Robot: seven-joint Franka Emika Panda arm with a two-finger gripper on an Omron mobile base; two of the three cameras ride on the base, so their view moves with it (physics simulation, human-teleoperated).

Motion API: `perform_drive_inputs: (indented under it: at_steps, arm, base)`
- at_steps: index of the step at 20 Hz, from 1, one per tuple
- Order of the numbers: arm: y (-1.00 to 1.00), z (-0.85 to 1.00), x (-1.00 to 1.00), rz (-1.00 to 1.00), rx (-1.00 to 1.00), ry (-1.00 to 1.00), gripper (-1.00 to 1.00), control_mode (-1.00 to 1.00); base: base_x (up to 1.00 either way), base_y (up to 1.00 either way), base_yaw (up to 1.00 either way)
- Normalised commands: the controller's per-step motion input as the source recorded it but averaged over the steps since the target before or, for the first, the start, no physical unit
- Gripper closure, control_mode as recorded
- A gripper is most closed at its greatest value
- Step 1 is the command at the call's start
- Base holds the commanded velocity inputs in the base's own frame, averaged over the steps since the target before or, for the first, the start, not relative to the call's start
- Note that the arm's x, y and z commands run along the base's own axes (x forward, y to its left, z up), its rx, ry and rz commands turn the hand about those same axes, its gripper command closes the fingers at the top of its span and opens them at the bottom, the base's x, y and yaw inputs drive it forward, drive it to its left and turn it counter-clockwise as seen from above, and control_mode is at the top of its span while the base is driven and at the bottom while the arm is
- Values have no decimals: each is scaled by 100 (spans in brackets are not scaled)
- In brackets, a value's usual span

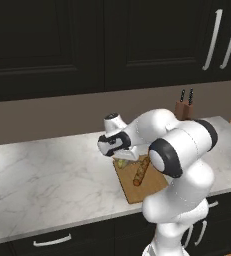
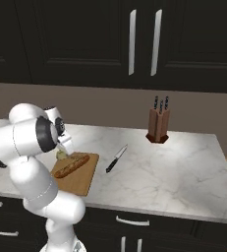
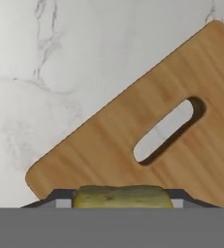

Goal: Retrieve the sausage and cheese from the fridge and place them on the cutting board on the counter.

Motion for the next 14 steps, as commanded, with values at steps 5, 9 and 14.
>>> perform_drive_inputs:
  at_steps: [5, 9, 14]
  arm:
    - [-29, -3, -23, -2, 0, -1, -100, -100]
    - [-26, 13, -62, -5, 0, -10, -100, -100]
    - [-3, 59, -72, -5, 0, -18, -100, -100]
  base:
    - [0, 0, 0]
    - [0, 0, 0]
    - [0, 0, 0]
